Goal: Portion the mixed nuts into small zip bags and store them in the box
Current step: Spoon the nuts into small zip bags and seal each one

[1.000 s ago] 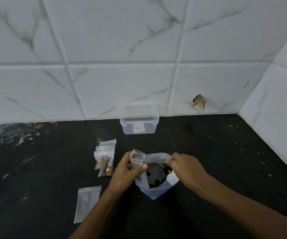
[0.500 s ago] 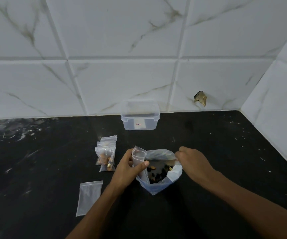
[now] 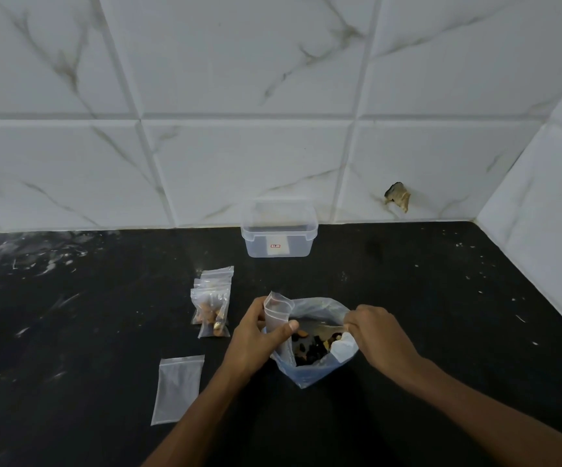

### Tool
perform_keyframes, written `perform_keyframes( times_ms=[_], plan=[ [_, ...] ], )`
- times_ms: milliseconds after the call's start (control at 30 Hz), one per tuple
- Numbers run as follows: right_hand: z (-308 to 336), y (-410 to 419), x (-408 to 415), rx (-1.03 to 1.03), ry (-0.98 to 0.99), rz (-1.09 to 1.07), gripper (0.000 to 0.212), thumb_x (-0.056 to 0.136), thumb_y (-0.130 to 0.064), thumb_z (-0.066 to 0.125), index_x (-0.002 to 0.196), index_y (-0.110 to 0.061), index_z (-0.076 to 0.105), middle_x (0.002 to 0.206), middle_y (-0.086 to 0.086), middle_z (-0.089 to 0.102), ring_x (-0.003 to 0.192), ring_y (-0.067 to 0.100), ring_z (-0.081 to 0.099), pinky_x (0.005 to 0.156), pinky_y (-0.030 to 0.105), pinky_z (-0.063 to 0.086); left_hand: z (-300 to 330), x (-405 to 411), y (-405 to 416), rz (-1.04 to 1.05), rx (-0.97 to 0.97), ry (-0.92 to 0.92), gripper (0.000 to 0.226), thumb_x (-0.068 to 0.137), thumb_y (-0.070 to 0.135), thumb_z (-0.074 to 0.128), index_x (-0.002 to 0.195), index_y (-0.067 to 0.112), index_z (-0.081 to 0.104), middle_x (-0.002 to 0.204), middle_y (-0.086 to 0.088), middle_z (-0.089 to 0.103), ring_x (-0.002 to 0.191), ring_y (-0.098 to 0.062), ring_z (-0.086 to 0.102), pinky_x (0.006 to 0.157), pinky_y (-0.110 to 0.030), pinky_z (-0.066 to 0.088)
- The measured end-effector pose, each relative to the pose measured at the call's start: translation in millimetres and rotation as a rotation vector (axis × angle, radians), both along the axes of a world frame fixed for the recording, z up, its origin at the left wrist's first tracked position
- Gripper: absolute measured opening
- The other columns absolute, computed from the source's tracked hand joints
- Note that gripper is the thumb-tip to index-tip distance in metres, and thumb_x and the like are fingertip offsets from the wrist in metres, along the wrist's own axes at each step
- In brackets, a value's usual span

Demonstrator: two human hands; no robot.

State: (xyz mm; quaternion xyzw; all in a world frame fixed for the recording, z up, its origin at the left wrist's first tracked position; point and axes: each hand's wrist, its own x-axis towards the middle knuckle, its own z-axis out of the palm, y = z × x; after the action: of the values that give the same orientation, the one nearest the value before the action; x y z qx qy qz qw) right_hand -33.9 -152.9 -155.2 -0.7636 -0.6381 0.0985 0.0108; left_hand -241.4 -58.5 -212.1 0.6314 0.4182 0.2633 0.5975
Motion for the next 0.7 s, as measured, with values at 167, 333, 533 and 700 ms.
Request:
perform_keyframes(
  times_ms=[167,333,533,700],
  plan=[
    [5,4,0,-0.093,-0.021,0.022,0.017,0.098,-0.015,0.051,0.108,-0.013,0.064,0.093,0.0,0.05,0.09,0.016,0.06,0.075,0.024,0.043,1,-2,-1,-0.001,-0.012,-0.005,0.062,0.062,0.065,0.079,0.116,0.05,0.055,0.119,0.015,0.066,0.112,-0.012,0.064,0.09,-0.044,0.058],
    [2,3,-1,-0.116,0.007,-0.007,0.019,0.098,-0.015,0.048,0.104,-0.009,0.064,0.089,0.001,0.05,0.08,0.014,0.046,0.075,0.029,0.044,-1,-3,-3,0.013,-0.059,-0.041,0.056,0.064,0.061,0.079,0.114,0.049,0.057,0.116,0.014,0.068,0.11,-0.013,0.066,0.085,-0.045,0.06],
    [-10,-4,-19,-0.105,0.33,-0.149,0.022,0.097,-0.016,0.052,0.084,-0.017,0.07,0.077,-0.007,0.062,0.071,0.0,0.058,0.07,0.019,0.049,-3,-2,-6,0.008,-0.083,-0.054,0.056,0.064,0.059,0.08,0.113,0.049,0.057,0.119,0.01,0.067,0.113,-0.017,0.065,0.086,-0.047,0.06],
    [-23,-6,-26,-0.116,0.656,-0.475,0.018,0.096,-0.016,0.055,0.089,-0.014,0.071,0.071,-0.003,0.063,0.06,0.003,0.059,0.053,0.013,0.044,-4,-1,-6,0.018,-0.061,-0.033,0.058,0.061,0.063,0.079,0.113,0.05,0.058,0.115,0.012,0.069,0.111,-0.015,0.065,0.087,-0.046,0.059]
  ],
)
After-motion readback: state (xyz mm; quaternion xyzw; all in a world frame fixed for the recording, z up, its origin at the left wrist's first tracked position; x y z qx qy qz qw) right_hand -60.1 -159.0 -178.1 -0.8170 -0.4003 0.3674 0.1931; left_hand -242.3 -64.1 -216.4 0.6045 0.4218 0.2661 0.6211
